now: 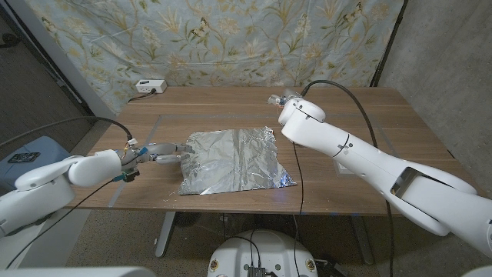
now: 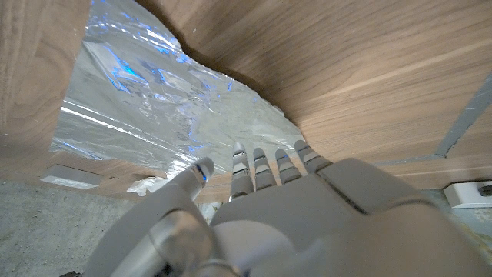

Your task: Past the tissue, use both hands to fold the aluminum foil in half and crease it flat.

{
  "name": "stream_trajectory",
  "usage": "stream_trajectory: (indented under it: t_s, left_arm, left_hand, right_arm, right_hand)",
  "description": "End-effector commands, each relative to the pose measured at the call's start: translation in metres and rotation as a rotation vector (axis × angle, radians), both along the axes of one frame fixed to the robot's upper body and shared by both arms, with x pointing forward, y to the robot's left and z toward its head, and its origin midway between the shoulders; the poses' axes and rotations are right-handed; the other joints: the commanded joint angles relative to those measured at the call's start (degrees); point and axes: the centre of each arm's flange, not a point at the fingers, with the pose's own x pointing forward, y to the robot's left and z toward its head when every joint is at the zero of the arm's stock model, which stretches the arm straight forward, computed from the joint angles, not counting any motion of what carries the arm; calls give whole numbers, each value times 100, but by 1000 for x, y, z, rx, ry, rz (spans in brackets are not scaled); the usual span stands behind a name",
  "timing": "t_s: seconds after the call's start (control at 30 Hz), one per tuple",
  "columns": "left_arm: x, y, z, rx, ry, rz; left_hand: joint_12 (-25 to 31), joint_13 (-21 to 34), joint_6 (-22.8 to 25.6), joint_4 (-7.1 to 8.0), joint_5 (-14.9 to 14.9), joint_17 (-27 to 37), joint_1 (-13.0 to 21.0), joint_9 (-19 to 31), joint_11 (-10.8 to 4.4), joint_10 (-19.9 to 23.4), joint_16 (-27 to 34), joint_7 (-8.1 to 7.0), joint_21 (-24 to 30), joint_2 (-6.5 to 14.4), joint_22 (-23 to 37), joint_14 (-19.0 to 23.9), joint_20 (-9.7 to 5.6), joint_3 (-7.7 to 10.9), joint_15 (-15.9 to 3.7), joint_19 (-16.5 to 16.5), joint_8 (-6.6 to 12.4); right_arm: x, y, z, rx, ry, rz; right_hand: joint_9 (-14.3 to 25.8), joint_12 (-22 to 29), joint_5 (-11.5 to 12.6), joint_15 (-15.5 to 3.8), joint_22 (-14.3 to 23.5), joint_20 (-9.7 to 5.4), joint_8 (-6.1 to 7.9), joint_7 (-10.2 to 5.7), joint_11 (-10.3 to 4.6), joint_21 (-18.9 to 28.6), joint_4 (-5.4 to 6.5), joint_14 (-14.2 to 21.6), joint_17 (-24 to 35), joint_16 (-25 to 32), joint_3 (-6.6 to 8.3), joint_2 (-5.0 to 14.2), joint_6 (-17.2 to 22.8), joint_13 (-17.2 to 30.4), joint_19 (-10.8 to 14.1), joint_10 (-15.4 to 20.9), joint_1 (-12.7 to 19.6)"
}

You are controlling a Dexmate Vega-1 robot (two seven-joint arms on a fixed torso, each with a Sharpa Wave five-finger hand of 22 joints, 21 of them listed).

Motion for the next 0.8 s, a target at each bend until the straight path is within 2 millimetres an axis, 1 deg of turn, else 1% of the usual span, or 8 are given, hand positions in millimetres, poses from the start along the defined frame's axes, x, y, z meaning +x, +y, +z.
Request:
stream_trajectory:
  t_s: [0.03, 0.23, 0.3, 0.47, 0.5, 0.8]
  left_arm:
    - [3, -2, -4, 32, 25, 12]
    - [5, -4, -5, 47, 34, 8]
    - [4, -4, -6, 51, 30, 2]
    - [5, -5, -7, 55, 33, 7]
    - [5, -5, -7, 58, 34, 7]
    - [7, -6, -11, 76, 52, 21]
  left_hand:
    - [42, 9, 38, 47, -5, 18, -81, 16, 2, 58, 30, -16, 6, -12, 23, -18, -1, 25, -30, -62, 16]
    - [53, 8, 66, 80, -16, 15, -135, 16, -12, 98, 39, -17, 0, -8, 23, 3, -37, 57, -46, -108, 24]
    - [80, 8, 121, 100, -32, 12, -197, 16, -13, 185, 60, 3, 38, -9, 27, 66, -91, 92, -60, -49, 40]
    - [103, 7, 198, 102, -43, 5, -250, 16, -6, 268, 69, 19, 25, -11, 30, 114, -137, 133, -76, -111, 60]
    - [107, 7, 221, 102, -47, 3, -268, 16, -12, 287, 77, 35, 25, -13, 31, 143, -137, 146, -80, -123, 65]
    - [146, 7, 349, 108, -67, -5, -355, 17, -19, 434, 93, 47, 24, -19, 34, 239, -111, 204, -94, -181, 90]
  right_arm:
    - [4, 12, -4, -66, -8, -42]
    - [5, 13, -7, -79, -17, -58]
    - [5, 13, -8, -77, -17, -61]
    - [7, 14, -11, -80, -8, -62]
    - [7, 15, -11, -80, -7, -62]
    - [9, 17, -14, -84, -11, -61]
  right_hand:
    - [8, 23, 17, -9, 22, 20, 55, 21, 22, 36, -13, 51, 14, 36, 17, -3, 79, 12, -20, 94, 101]
    - [6, 42, 10, -33, 21, 13, 68, 44, 62, 60, 0, 143, 14, 61, 5, -28, 194, 9, 35, 241, 159]
    - [4, 30, 6, -39, 20, 12, 63, 33, 54, 67, 6, 180, 13, 67, -4, -42, 234, 7, 55, 274, 191]
    - [3, 17, 3, -12, 20, 54, 56, 61, 55, 74, 15, 218, 12, 69, -18, -62, 293, 5, 83, 329, 234]
    - [2, -2, 2, -38, 20, 11, 40, 21, 29, 68, 18, 206, 13, 60, -23, -67, 277, 5, 73, 309, 249]
    - [2, -50, -1, -49, 21, 0, -8, -19, 2, 75, 32, 212, 14, 49, -45, -84, 253, 6, 102, 287, 300]
